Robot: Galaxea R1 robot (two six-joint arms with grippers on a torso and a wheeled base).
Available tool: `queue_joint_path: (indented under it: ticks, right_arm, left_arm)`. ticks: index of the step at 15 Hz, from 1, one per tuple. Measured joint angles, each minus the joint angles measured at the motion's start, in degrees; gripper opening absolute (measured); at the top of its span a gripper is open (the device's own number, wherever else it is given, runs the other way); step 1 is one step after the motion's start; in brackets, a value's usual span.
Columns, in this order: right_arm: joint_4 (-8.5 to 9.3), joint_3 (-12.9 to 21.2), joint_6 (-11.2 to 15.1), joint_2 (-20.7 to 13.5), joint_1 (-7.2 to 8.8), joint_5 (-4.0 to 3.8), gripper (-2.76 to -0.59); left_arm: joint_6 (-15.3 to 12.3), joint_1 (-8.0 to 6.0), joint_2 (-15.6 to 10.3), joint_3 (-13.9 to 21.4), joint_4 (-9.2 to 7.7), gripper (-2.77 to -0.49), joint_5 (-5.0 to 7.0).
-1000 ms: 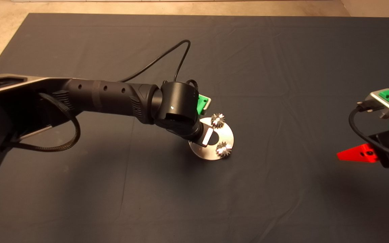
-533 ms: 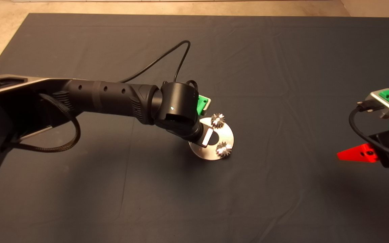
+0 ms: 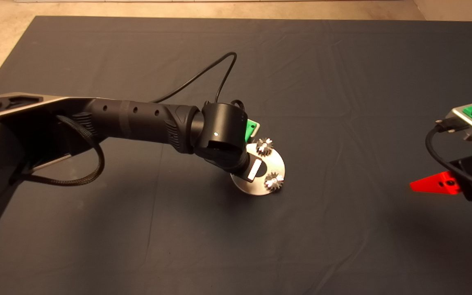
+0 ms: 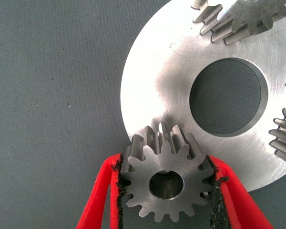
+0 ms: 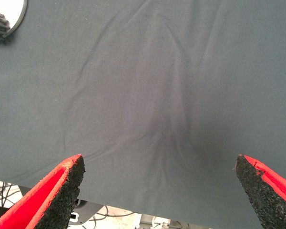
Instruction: Install three planetary gears onto the carrier pins
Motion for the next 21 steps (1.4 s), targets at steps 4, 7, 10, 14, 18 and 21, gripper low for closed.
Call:
queue_joint_path:
  ticks: [4,7,10,14,18,21]
  right_arm:
    - [0.02,0.0,-0.41,0.02,0.0,0.0,-1.0]
    - [0.02,0.0,-0.61,0.02,0.0,0.0,-1.0]
    - [0.02,0.0,-0.63,0.0,0.0,0.0,-1.0]
    - [0.05,0.0,-0.64,0.0,0.0,0.0,-1.0]
    - [0.13,-0.02,-0.65,-0.13,0.16,0.0,-1.0]
    - [0.2,0.0,-0.67,-0.13,0.13,0.0,-1.0]
  left_arm:
    - [0.11,0.11,0.23,-0.49,-0.12,-2.43,-0.16]
    - [0.24,0.11,0.2,-0.55,-0.21,-2.43,-0.28]
    - [0.25,0.11,0.2,-0.71,-0.28,-2.39,-0.46]
    - [0.27,0.11,0.18,-0.82,-0.39,-2.22,-0.72]
    - [0.27,0.11,0.18,-0.82,-0.39,-1.96,-1.32]
    - [0.27,0.1,0.07,-0.82,-0.43,-1.8,-1.62]
